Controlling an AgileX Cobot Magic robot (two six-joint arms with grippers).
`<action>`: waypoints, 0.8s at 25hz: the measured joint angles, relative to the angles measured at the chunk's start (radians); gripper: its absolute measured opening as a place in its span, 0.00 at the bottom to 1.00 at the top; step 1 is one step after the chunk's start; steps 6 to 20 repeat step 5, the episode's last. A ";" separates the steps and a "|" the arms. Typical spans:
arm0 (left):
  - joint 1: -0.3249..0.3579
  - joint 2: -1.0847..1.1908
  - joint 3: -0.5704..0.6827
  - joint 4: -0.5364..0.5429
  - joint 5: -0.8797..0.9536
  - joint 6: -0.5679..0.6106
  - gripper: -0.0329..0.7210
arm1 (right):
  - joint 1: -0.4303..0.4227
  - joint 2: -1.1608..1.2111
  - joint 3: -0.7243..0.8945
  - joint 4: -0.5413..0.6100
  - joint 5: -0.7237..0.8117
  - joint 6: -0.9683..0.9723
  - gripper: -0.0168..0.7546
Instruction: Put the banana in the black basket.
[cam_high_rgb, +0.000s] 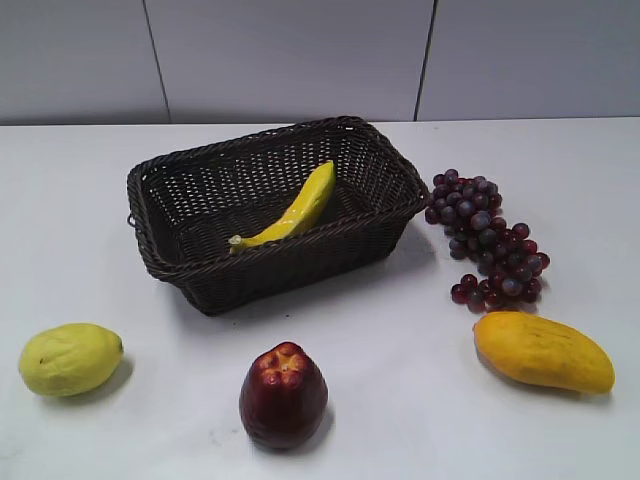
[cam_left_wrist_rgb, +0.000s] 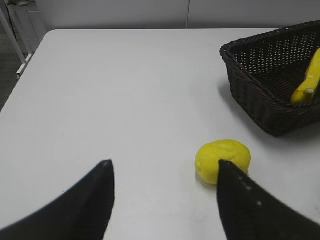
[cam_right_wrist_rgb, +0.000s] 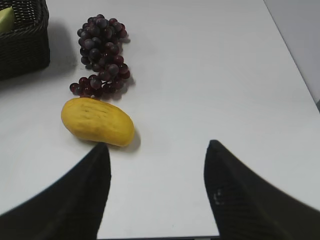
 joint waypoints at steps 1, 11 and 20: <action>0.000 0.000 0.000 0.000 0.000 0.000 0.65 | 0.000 0.000 0.000 0.000 0.000 0.000 0.65; 0.000 0.000 0.000 0.000 0.000 0.000 0.62 | 0.000 0.000 0.000 0.000 0.000 0.000 0.65; 0.000 0.000 0.000 0.000 0.000 0.000 0.62 | 0.000 0.000 0.000 0.000 0.000 0.000 0.65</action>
